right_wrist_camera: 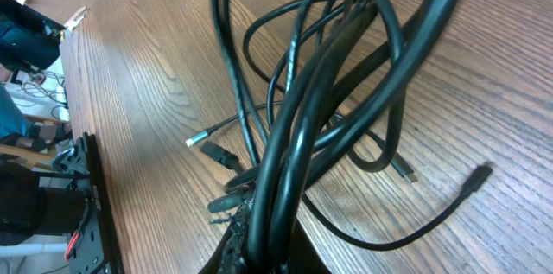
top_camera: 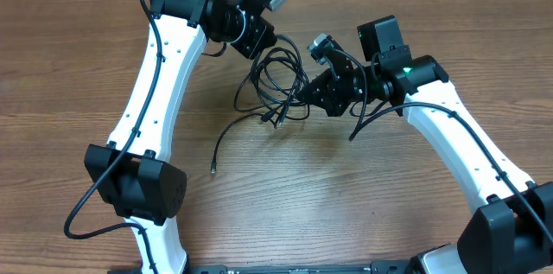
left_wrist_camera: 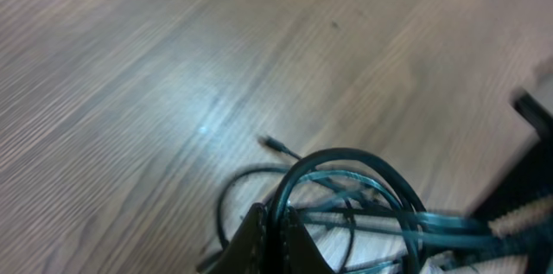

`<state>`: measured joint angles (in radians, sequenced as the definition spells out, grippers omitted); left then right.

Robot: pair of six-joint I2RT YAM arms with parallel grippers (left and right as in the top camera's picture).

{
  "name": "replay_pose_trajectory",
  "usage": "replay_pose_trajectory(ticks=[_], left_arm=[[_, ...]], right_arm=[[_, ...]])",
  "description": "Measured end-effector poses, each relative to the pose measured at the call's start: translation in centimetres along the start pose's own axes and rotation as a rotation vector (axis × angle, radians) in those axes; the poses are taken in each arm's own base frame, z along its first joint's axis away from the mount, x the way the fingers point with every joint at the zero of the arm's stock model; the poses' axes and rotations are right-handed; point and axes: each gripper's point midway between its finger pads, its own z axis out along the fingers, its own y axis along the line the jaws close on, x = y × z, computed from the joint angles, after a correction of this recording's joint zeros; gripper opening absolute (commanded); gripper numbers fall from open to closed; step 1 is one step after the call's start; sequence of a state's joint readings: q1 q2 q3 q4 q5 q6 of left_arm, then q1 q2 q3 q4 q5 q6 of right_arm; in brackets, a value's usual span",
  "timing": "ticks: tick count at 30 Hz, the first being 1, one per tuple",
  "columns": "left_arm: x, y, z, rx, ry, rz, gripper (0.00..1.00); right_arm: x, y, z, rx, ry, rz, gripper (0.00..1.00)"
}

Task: Untangle cables

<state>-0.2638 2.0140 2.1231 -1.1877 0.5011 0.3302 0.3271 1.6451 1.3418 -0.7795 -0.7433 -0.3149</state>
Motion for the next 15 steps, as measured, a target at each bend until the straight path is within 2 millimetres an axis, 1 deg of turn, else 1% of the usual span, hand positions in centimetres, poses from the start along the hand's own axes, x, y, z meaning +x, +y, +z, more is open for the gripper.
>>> replay_pose_trajectory(ticks=[4,10,15], left_arm=[[0.0,1.9,-0.2,-0.098,-0.004,-0.179,0.04],[0.9,4.8,-0.9,-0.255,-0.01,-0.488,0.04],[1.6,5.9,-1.2,-0.331,-0.029,-0.726,0.05]], right_arm=[[0.0,0.0,0.0,0.0,0.0,0.0,0.04],[0.0,0.0,0.0,0.0,0.0,0.001,0.04],[0.0,0.0,0.0,-0.001,0.0,0.001,0.04]])
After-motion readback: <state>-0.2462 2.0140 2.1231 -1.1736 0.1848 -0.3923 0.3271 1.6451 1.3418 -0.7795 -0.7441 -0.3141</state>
